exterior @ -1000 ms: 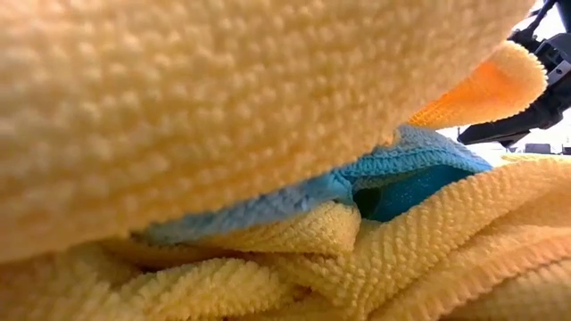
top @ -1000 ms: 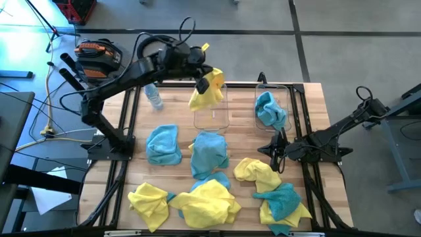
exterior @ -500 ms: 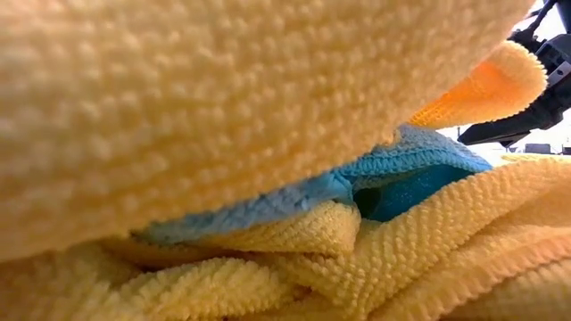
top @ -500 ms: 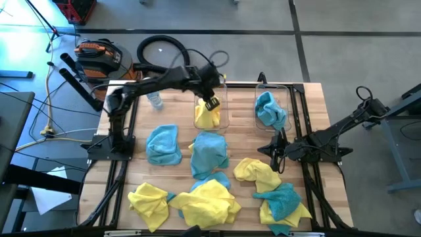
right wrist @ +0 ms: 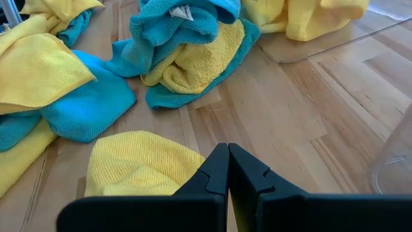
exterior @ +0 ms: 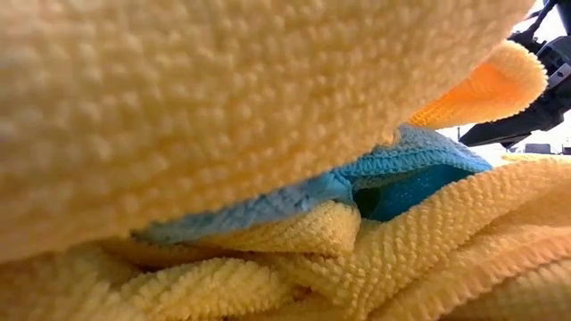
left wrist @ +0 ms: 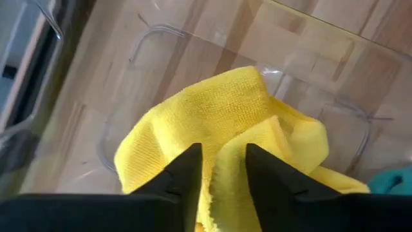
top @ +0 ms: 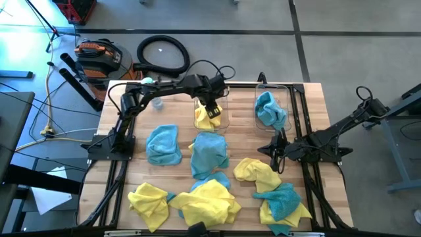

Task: Sort microfiber towel by color & place in baskets
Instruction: Put the yellow towel into the left transparent bin

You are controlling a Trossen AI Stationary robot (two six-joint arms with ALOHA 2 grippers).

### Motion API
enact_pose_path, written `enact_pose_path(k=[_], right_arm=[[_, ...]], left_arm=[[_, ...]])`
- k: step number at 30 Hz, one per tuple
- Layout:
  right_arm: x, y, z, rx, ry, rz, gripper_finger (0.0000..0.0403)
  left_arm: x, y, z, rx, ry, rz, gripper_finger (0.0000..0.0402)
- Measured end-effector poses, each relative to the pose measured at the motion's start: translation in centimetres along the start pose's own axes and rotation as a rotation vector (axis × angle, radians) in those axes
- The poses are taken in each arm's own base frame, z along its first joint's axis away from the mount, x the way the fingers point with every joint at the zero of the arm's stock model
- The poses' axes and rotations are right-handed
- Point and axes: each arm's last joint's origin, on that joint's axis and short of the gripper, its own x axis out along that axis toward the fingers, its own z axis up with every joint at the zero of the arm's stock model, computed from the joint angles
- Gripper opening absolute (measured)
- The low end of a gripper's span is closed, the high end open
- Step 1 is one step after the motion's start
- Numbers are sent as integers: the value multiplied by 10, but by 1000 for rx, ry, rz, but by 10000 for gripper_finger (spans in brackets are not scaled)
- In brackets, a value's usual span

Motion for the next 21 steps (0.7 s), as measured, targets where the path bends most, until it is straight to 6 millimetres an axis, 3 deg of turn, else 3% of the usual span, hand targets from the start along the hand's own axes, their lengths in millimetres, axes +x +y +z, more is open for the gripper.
enact_pose_path(k=[5, 11, 14, 18, 21], right_arm=[[0, 0, -1, 22, 5, -3, 0], [0, -1, -1, 21, 8, -5, 0], [0, -1, -1, 20, 8, -5, 0], [0, -1, -1, 13, 8, -5, 0], [0, -1, -1, 13, 8, -5, 0]], left_arm=[[-28, 6, -1, 2, -50, 28, 147], [-58, 3, -5, 15, -92, 16, 151], [-50, -11, -10, 101, -45, -19, 147], [-18, -31, -19, 201, -19, -32, 143], [-1, -34, -25, 209, -17, -22, 143]])
